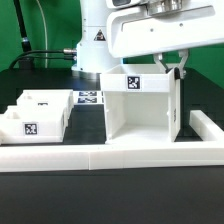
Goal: Assemble drawer
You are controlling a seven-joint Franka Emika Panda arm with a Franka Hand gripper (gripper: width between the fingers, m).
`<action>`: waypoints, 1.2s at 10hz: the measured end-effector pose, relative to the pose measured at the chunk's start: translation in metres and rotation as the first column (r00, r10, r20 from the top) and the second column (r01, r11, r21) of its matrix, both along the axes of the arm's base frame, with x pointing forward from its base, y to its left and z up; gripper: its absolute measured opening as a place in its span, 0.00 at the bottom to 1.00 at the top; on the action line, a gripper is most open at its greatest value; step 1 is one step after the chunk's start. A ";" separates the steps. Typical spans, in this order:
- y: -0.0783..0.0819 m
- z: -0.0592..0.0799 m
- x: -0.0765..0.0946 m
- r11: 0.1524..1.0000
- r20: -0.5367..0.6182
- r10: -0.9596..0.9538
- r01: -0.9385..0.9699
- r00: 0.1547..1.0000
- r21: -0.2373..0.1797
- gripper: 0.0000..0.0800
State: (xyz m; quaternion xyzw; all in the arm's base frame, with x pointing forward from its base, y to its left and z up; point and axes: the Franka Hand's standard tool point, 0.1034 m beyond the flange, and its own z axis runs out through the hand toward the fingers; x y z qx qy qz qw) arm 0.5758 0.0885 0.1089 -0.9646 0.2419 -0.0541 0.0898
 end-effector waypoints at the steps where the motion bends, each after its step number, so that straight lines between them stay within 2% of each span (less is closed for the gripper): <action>1: 0.001 0.001 0.001 0.999 -0.004 -0.050 0.050 0.999 0.010 0.06; 4: 0.003 0.002 0.001 0.985 -0.023 -0.171 0.171 0.985 0.036 0.06; 5: 0.003 0.000 0.001 0.939 -0.062 -0.335 0.339 0.940 0.061 0.06; 6: 0.003 0.001 0.002 0.907 -0.080 -0.410 0.416 0.908 0.070 0.06; 12: 0.010 0.001 0.001 0.747 -0.163 -0.638 0.656 0.753 0.108 0.06</action>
Offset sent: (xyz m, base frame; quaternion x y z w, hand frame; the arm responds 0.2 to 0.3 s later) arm 0.0000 0.0000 0.0000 0.0000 0.0000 0.1296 0.9916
